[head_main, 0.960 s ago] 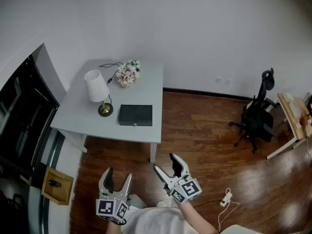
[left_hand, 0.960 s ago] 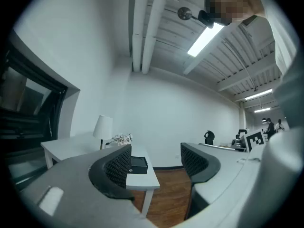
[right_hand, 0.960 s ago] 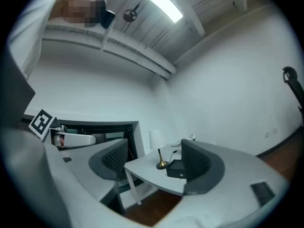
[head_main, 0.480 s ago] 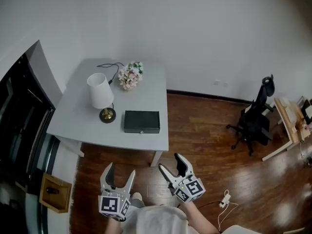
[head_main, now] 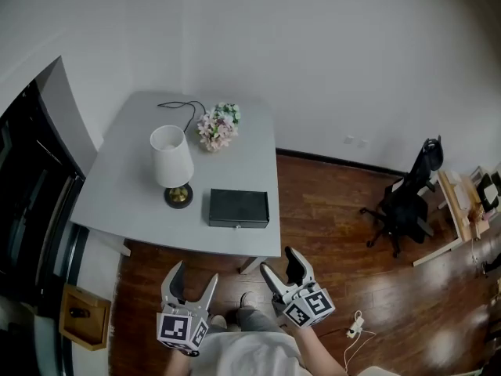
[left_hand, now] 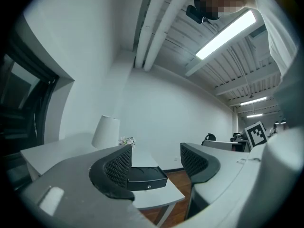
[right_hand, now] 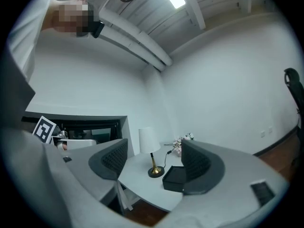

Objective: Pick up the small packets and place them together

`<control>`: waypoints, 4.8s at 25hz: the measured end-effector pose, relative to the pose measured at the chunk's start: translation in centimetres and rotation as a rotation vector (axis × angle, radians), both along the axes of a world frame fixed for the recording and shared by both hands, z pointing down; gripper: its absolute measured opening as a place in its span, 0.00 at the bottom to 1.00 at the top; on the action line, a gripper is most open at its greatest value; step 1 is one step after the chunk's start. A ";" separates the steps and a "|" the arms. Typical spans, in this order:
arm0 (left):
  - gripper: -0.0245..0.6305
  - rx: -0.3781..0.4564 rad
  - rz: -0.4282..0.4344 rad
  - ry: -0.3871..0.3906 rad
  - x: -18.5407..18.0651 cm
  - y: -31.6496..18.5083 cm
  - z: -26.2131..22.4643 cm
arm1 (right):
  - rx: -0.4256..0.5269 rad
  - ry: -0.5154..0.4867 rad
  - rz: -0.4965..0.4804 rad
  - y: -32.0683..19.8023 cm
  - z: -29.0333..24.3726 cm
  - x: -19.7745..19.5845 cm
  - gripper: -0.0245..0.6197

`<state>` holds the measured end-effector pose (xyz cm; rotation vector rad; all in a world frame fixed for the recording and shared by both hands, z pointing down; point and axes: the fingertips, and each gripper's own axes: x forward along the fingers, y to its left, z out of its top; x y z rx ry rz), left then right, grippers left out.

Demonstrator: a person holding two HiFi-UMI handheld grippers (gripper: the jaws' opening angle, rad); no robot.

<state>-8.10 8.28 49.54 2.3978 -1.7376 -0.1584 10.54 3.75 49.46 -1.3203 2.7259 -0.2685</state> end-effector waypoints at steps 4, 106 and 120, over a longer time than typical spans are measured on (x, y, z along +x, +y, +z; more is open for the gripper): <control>0.54 -0.009 -0.024 0.015 -0.7 -2.8 0.5 | 0.014 -0.006 -0.010 -3.3 -0.4 -0.6 0.58; 0.75 0.013 0.097 -0.125 -1.7 -22.3 2.1 | 0.067 0.114 -0.010 -20.5 3.1 -3.2 0.63; 0.68 -0.018 0.027 -0.097 -3.9 -22.9 2.6 | -0.104 0.550 -0.612 -14.9 12.1 -10.6 0.57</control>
